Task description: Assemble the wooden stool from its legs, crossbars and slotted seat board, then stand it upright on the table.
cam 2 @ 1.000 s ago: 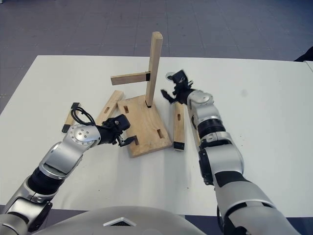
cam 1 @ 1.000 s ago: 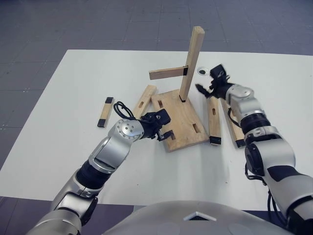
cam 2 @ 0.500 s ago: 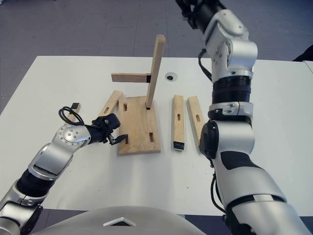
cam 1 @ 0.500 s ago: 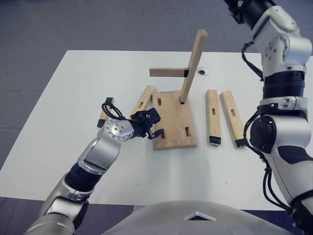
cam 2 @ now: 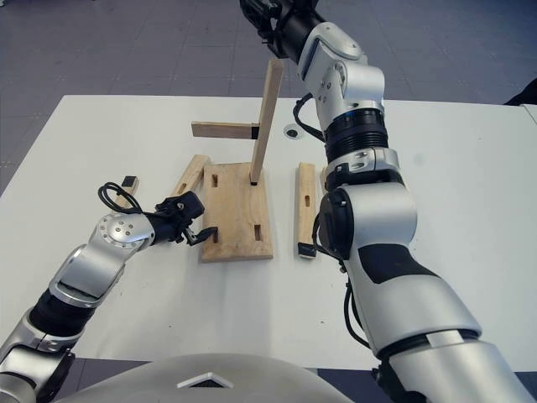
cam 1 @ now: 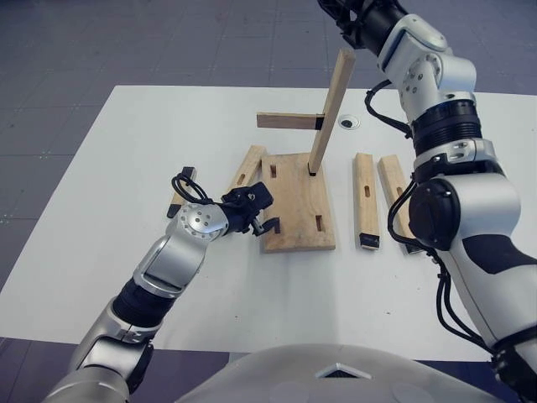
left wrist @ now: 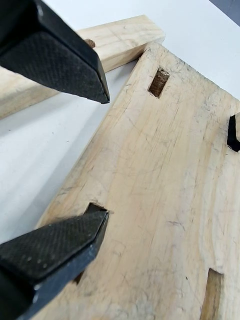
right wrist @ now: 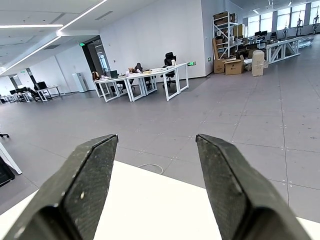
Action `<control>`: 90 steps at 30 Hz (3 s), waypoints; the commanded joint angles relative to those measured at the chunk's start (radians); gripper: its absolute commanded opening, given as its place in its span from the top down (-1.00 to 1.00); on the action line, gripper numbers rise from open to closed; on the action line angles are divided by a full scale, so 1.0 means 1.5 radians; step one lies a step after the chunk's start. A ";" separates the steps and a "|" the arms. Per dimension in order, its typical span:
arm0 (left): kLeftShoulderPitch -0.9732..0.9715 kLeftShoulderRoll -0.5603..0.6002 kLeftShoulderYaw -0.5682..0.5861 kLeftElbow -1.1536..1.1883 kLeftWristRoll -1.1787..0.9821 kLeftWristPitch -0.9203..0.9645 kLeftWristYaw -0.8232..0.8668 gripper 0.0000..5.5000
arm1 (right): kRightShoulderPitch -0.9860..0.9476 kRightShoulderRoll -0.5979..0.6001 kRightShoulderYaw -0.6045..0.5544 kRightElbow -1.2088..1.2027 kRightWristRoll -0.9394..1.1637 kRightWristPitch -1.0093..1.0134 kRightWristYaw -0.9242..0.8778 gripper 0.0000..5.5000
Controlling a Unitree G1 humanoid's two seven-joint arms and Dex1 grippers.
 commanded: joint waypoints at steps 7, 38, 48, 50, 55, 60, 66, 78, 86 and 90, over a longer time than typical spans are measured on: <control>0.023 -0.008 -0.022 0.008 0.010 0.008 0.010 -0.44 | -0.102 -0.013 -0.036 -0.052 0.023 -0.162 0.009 -0.05; 0.036 -0.023 -0.025 0.034 0.007 -0.007 0.022 -0.44 | 0.074 0.004 -0.110 -0.316 0.161 0.076 -0.024 -0.05; -0.003 -0.067 0.051 0.054 0.008 -0.167 0.063 -0.44 | 0.493 -0.146 0.000 -0.752 0.035 0.133 -0.070 -0.05; 0.006 -0.071 0.068 0.053 0.005 -0.193 0.070 -0.44 | 0.626 -0.148 0.018 -0.828 -0.008 0.114 -0.086 -0.05; -0.001 -0.089 0.110 0.058 -0.003 -0.237 0.088 -0.44 | 0.918 -0.126 0.033 -0.904 -0.084 0.026 -0.105 -0.05; -0.005 -0.146 0.174 0.054 0.000 -0.256 0.170 -0.44 | 1.074 -0.114 0.036 -0.920 -0.078 0.022 -0.089 -0.05; 0.022 -0.178 0.159 0.030 0.007 -0.239 0.194 -0.44 | 1.109 -0.113 0.041 -0.869 -0.077 0.008 -0.067 -0.05; 0.040 -0.182 0.151 0.022 0.011 -0.230 0.187 -0.44 | 1.103 -0.126 0.064 -0.819 -0.107 0.027 -0.064 -0.05; 0.042 -0.186 0.150 0.023 0.010 -0.231 0.190 -0.44 | 1.097 -0.121 0.064 -0.787 -0.121 0.016 -0.081 0.21; 0.041 -0.191 0.163 0.023 0.007 -0.240 0.197 -0.44 | 1.068 -0.103 0.046 -0.779 -0.102 0.036 -0.105 0.24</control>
